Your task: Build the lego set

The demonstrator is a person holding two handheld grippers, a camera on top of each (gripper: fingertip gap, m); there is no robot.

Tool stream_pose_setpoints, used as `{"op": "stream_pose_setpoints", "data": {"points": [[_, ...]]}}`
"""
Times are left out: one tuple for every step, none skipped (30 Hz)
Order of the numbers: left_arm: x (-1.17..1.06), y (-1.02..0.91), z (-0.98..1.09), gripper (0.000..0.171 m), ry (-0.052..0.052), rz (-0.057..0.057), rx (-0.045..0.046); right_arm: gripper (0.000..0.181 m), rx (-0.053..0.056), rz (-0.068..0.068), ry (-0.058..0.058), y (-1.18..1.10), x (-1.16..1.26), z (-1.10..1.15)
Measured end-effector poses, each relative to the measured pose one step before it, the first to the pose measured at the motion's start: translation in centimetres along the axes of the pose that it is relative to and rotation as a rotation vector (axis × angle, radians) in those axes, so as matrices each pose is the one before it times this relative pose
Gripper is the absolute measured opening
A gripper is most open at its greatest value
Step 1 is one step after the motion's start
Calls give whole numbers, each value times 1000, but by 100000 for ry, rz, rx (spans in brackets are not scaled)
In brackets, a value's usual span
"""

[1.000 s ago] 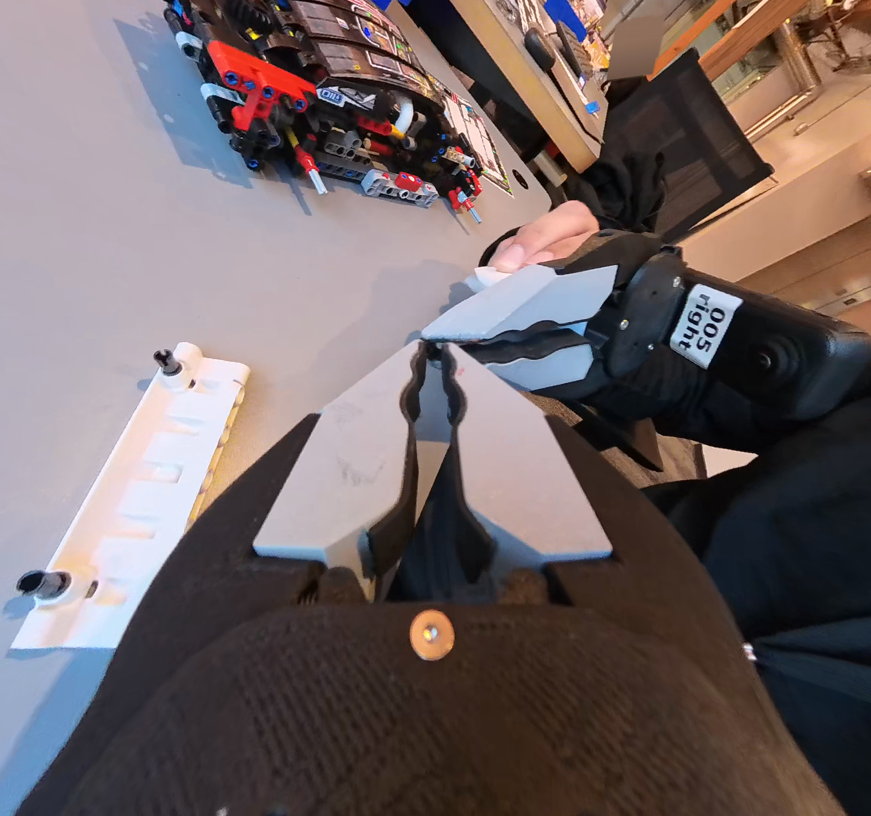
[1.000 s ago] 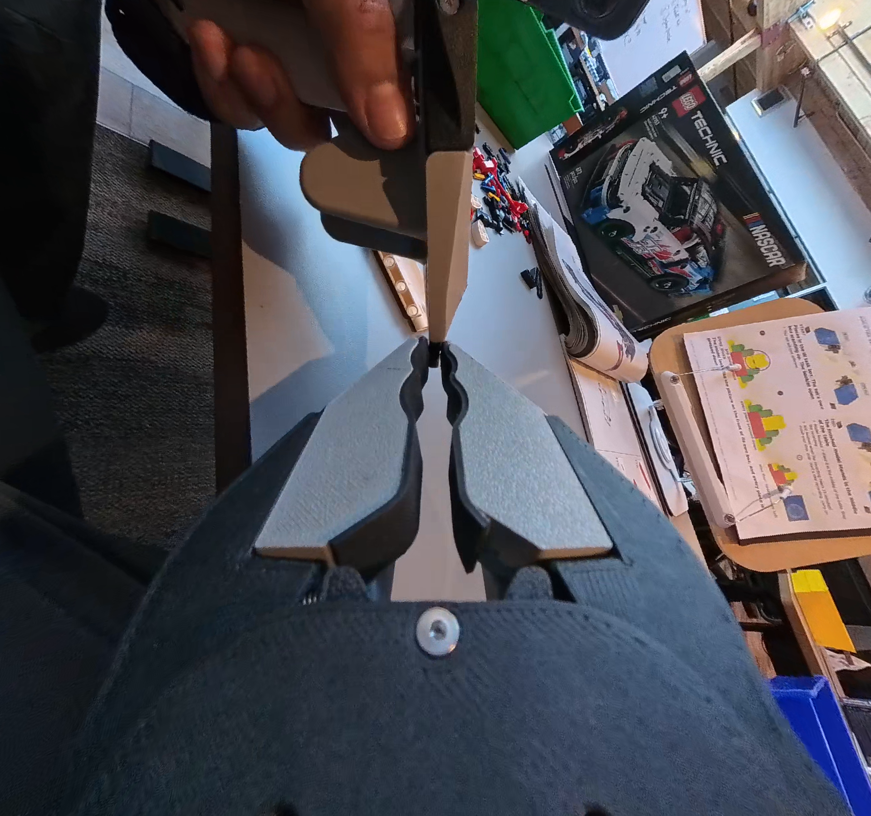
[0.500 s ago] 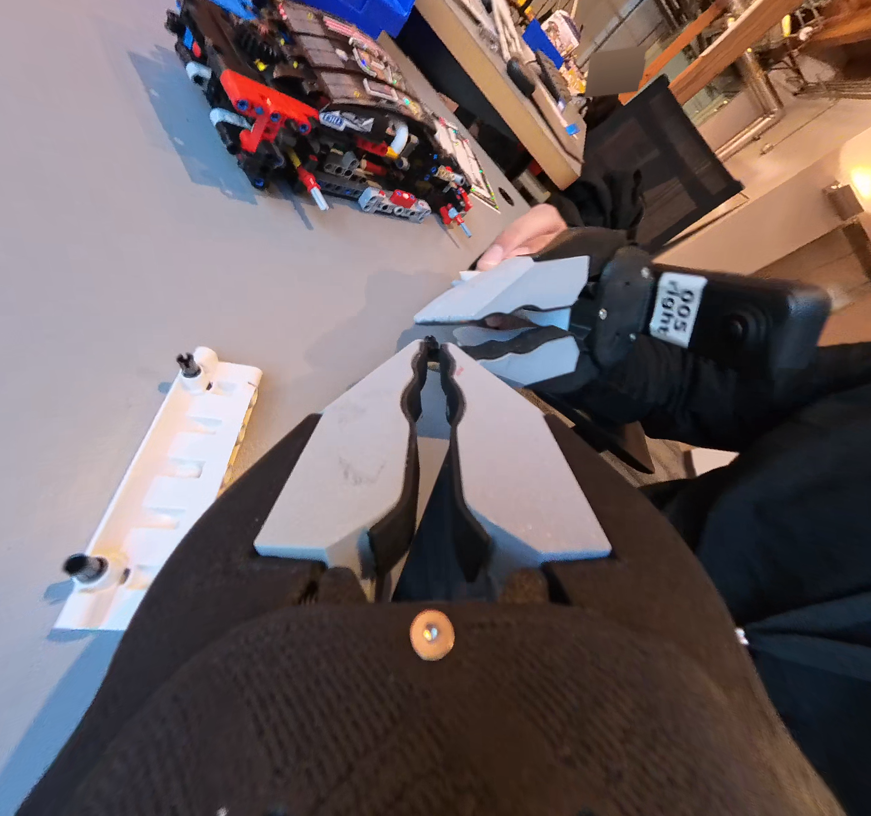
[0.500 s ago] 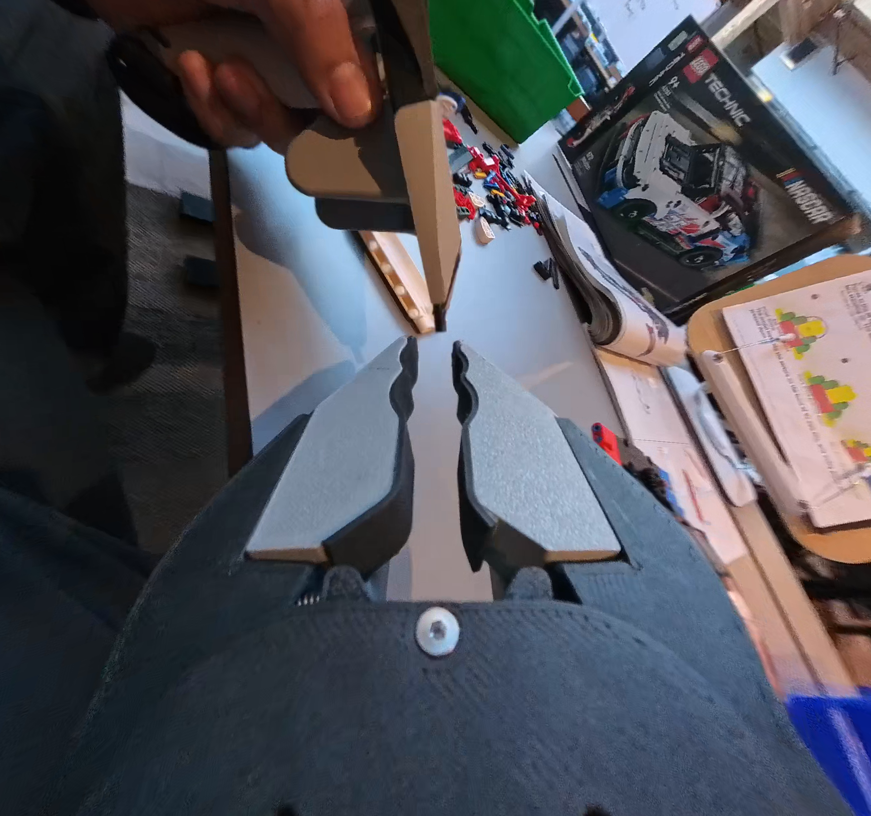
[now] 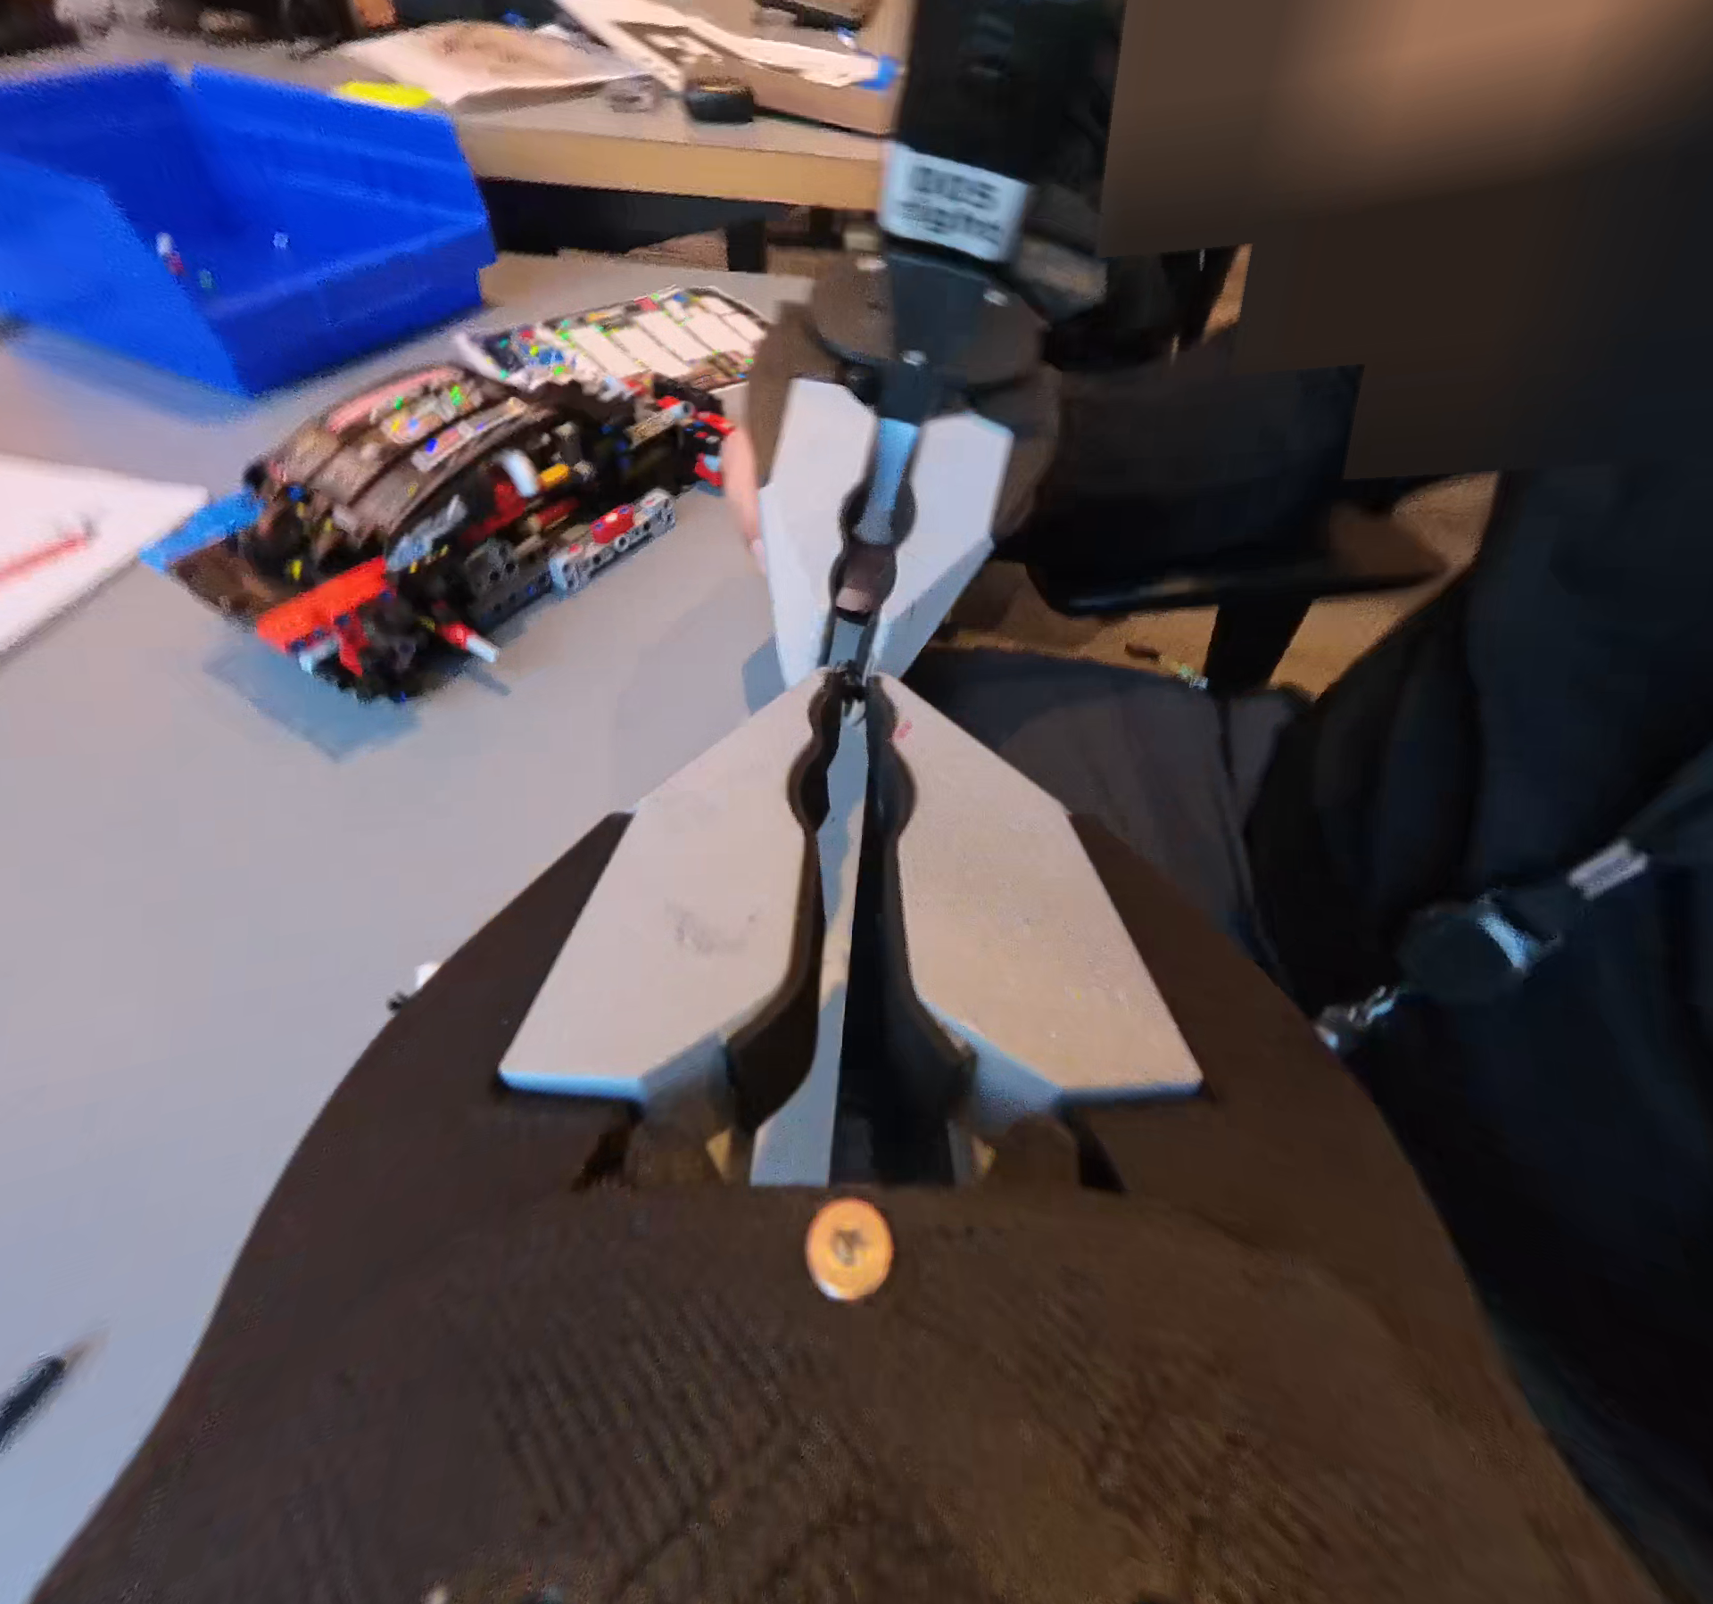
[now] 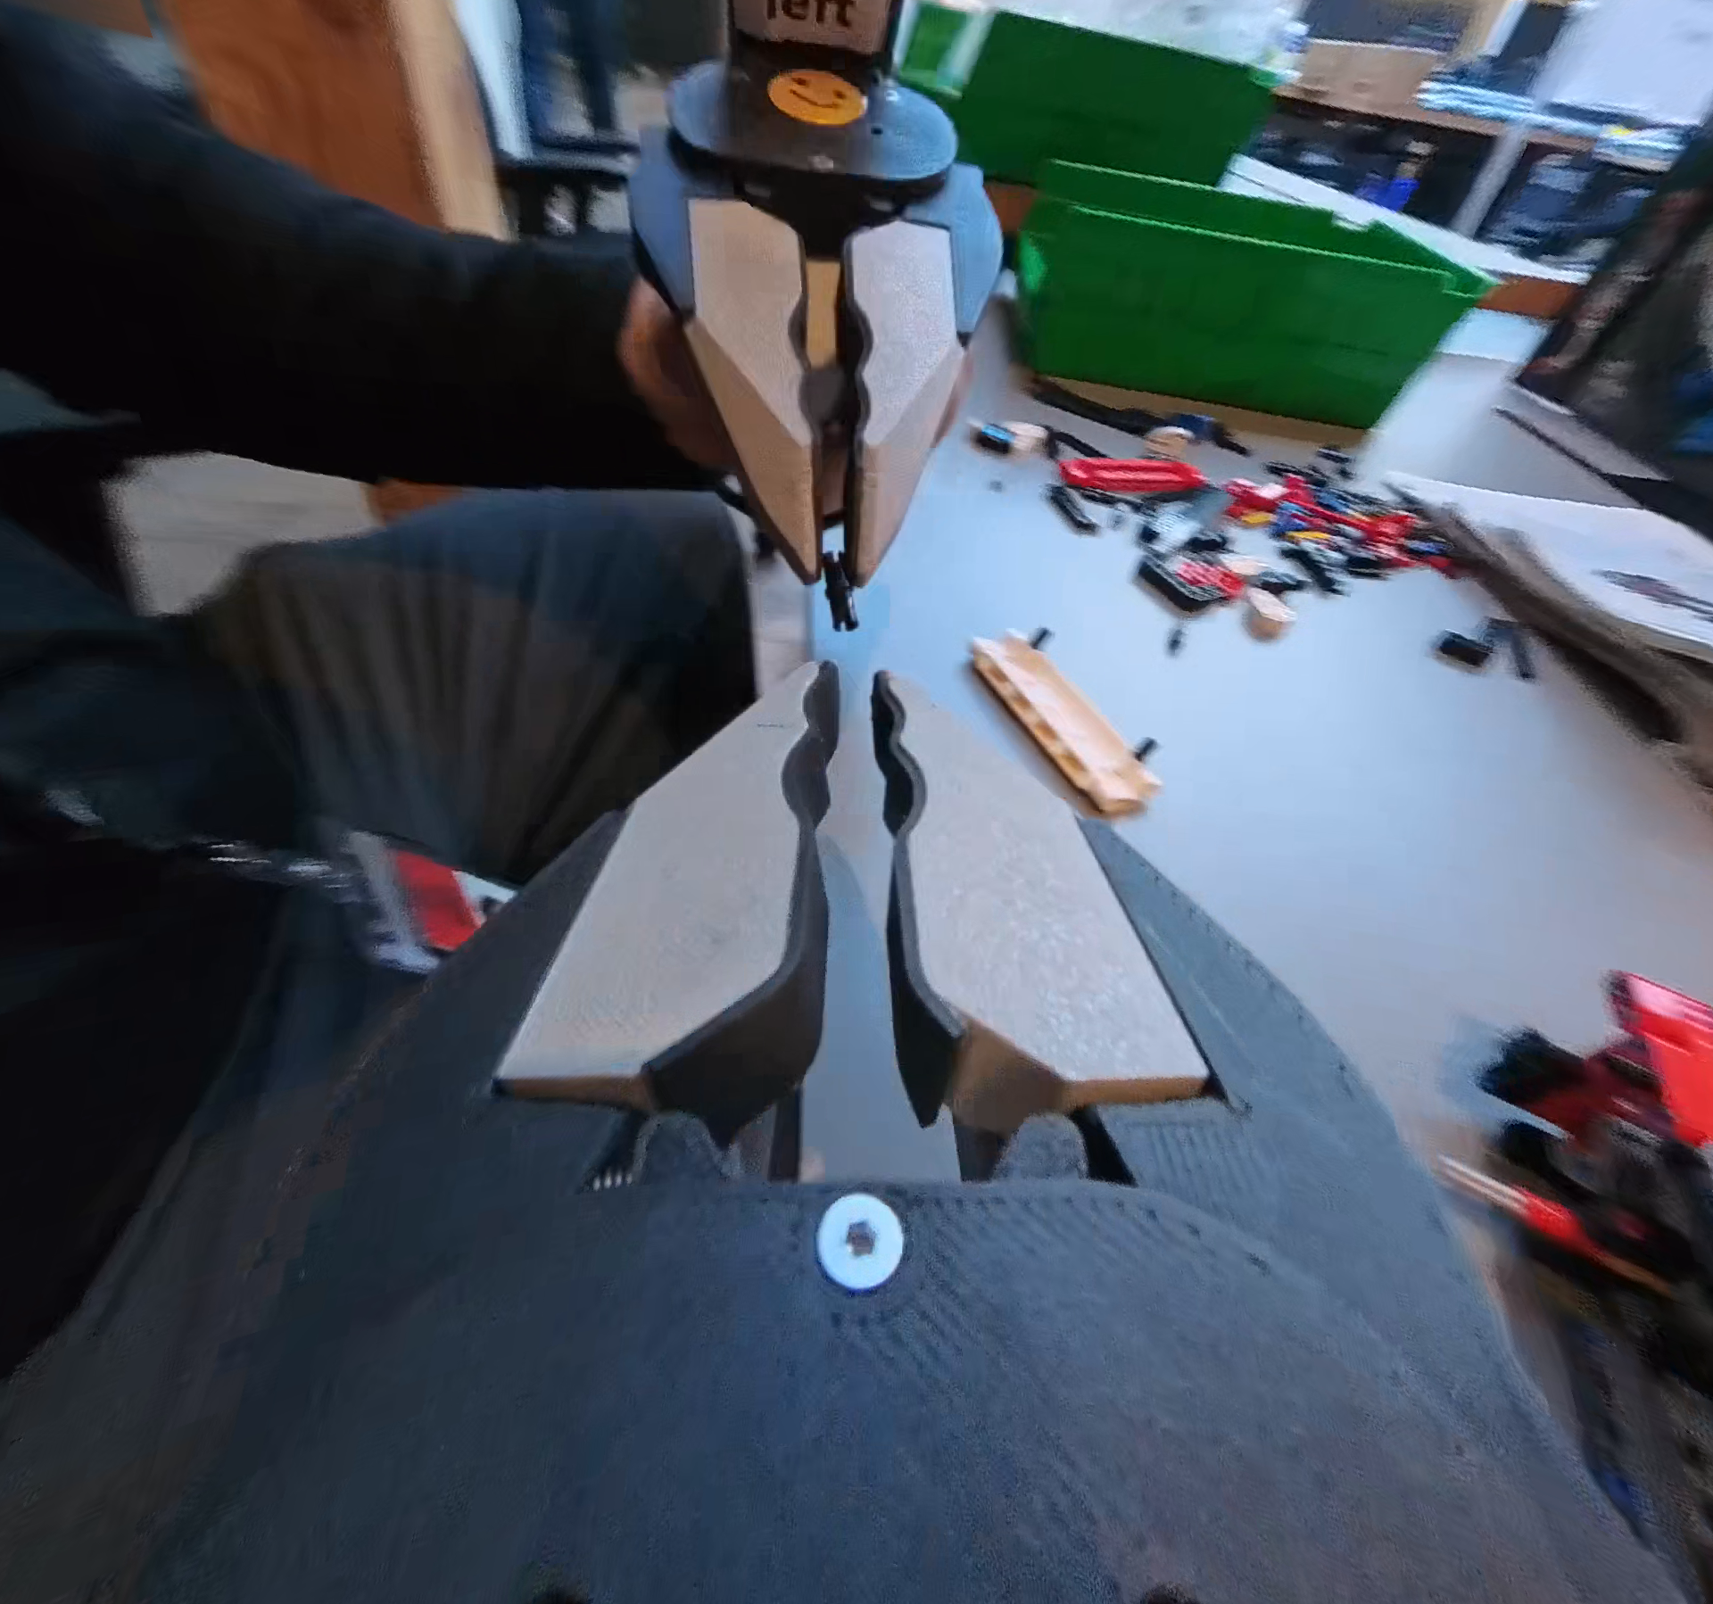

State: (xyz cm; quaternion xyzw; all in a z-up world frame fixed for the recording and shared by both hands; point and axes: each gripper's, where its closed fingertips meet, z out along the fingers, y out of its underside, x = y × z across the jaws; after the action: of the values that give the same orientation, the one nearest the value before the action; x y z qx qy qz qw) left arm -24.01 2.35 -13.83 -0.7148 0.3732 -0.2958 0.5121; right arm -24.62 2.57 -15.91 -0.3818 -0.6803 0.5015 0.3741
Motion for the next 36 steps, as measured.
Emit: {"op": "stream_pose_setpoints", "data": {"points": [[690, -12, -22, 2, -118, 8062, -2640, 4, 2644, 1472, -5034, -413, -652, -235], [307, 57, -21, 1, -2061, 6999, -3408, 5, 2279, -219, -2844, -456, -459, -230], [213, -37, -31, 1, -2003, 5812, -2561, 5, 1266, -1575, -286, -404, -182, -155], [269, -253, -26, 1, -831, 4182, -633, 5, 244, -2413, 493, -301, -121, -58], [135, -346, -33, 1, -736, 2289, 478, 4, -477, -2649, -324, -201, -282, 38], [66, -332, -21, 1, -424, 1116, 1073, 4, -1062, -2466, -287, -80, -290, 109], [136, -236, 6, 1, 433, 595, 1199, 4, -1265, -2229, 976, -11, -110, 145], [185, -73, 32, 1, 970, 335, 459, 4, -949, -2031, 1900, 1, 39, 110], [113, 130, 40, 1, 506, 307, -565, 4, -428, -1740, 1490, -52, 4, 61], [77, 220, 59, 1, 233, 456, -1086, 4, -391, -1250, 659, -28, -48, 21], [91, 218, 49, 1, 207, 622, -1117, 4, -719, -906, 558, 17, 2, 7], [57, 162, 59, 1, -5, 524, -728, 4, -797, -997, 722, 38, 37, -3], [-8, 84, 45, 1, -237, 212, -227, 4, -655, -1295, 619, 29, 12, 0], [-6, 65, 39, 2, -42, -63, -116, 3, -532, -1358, 422, 12, -34, 9], [-26, 70, 44, 1, -90, -88, -249, 3, -718, -1134, 539, 41, 2, 23], [-33, 39, 38, 1, -149, 6, 38, 2, -848, -1071, 711, 69, 31, 19], [-11, 40, 20, 1, -58, -49, 193, 2, -627, -1050, 484, 45, 10, 17], [4, 31, 12, 1, 134, -359, 301, 2, -470, -909, 480, 14, 10, -12], [-45, 44, 5, 1, -134, -583, 270, 2, -532, -964, 851, 11, 74, -11], [-86, 41, -4, 1, -264, -829, 231, 2, -768, -1183, 1025, 37, 74, 12], [-61, 69, 11, 1, -18, -1572, -39, 2, -1118, -1351, 984, 90, 53, 42], [-66, 187, 30, 2, 301, -2245, -791, 2, -1388, -1447, 1223, 165, 69, 77], [-150, 349, 0, 5, 19, -2425, -1795, 2, -1684, -1355, 1820, 267, 151, 108], [-194, 441, 22, 16, -222, -2309, -2321, 2, -2316, -979, 1396, 426, 135, 156], [-153, 481, 37, 21, -184, -1956, -2335, 2, -2530, -519, 337, 485, 0, 181], [-7, 429, 71, 23, 467, -1230, -1826, 2, -1893, -267, -133, 400, -71, 183], [-6, 335, 103, 23, -256, 73, -1071, 2, -1454, -267, 76, 327, -40, 172], [31, 344, 108, 23, -504, 1334, -1141, 2, -1633, -318, 147, 317, -27, 177], [-85, 381, 145, 25, -1328, 1273, -1643, 2, -1842, -314, 8, 343, -32, 180], [-155, 447, 161, 25, -1626, 1182, -2289, 2, -1558, -491, 187, 289, -28, 148], [-292, 448, 167, 23, -2423, 1043, -2475, 2, -1075, -766, 340, 196, -25, 128], [-166, 376, 158, 18, -1595, 1271, -2179, 2, -1125, -804, 198, 197, -55, 118], [-105, 258, 117, 12, -1386, 1348, -1578, 2, -1360, -803, 258, 208, -53, 132], [-114, 117, 104, 7, -1538, 1192, -685, 2, -1050, -792, 531, 144, -22, 130], [27, 6, 79, 6, -577, 817, -54, 2, -656, -555, 409, 71, -19, 105], [103, 44, 69, 6, 210, 473, -459, 2, -736, -191, 50, 85, -38, 88]]}}
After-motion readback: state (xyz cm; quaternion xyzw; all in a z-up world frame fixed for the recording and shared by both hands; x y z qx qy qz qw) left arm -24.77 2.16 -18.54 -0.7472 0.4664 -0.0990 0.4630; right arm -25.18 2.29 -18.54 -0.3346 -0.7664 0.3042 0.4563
